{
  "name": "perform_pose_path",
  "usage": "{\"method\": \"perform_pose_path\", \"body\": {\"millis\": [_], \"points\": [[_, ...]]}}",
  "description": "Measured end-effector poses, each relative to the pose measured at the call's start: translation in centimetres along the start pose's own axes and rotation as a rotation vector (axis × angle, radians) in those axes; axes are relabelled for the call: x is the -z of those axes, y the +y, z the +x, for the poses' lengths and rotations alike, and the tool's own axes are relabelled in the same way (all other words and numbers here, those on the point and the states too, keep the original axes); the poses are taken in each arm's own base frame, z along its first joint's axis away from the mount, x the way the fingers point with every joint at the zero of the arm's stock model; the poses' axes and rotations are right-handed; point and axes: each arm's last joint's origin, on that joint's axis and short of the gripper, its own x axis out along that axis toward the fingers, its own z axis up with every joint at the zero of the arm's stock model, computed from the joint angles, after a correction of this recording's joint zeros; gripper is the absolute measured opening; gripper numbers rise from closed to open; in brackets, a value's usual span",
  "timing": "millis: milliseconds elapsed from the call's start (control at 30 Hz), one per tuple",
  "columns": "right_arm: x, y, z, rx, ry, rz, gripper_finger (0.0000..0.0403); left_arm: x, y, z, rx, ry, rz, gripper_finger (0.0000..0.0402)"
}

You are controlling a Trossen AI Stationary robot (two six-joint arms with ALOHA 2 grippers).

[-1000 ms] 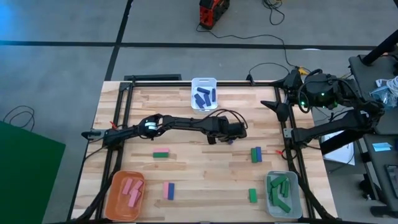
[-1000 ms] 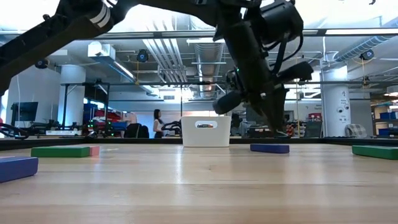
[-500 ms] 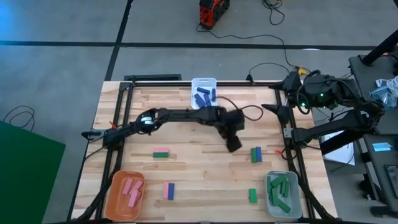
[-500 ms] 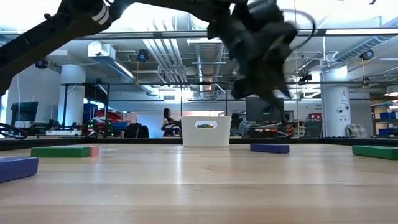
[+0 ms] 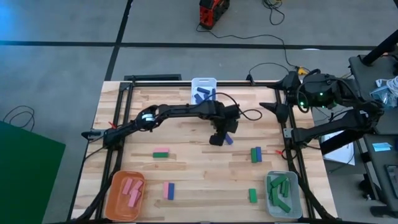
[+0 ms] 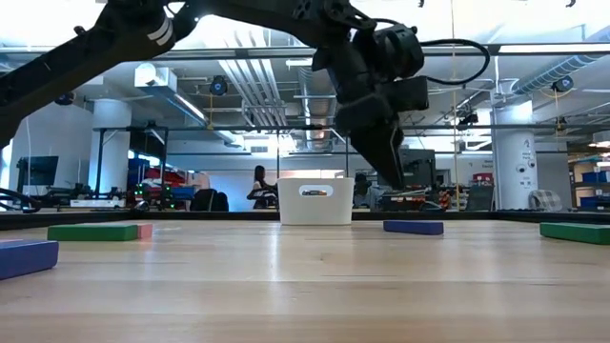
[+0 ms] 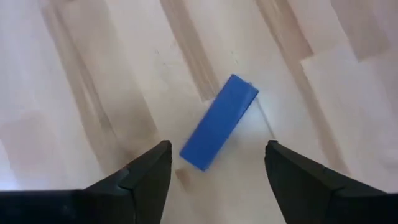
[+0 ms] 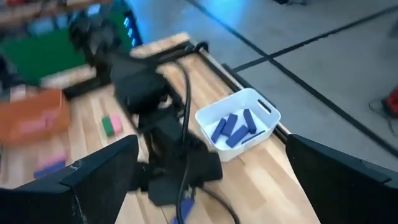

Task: Sort blocks
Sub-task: Put the blue block into the white bin

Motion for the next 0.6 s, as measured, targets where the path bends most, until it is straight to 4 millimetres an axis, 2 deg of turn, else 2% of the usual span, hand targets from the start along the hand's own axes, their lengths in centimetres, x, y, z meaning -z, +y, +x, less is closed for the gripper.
{"method": "perform_pose_path", "body": {"millis": [300, 433, 600], "points": [[-0.3, -0.3, 0.2, 0.087, -0.041, 0.236, 0.0400, 0.3, 1.5, 0.2, 0.027, -0.104, 0.222, 0.0237], [-0.3, -0.4, 0.5, 0.122, -0.053, 0.283, 0.0400, 0.7, 2.3, 0.6, 0.009, -0.135, 0.240, 0.0230], [-0.4, -0.3, 0.9, 0.144, -0.058, 0.301, 0.0400, 2.1, 2.1, 2.3, 0.052, -0.078, 0.249, 0.0225]]}}
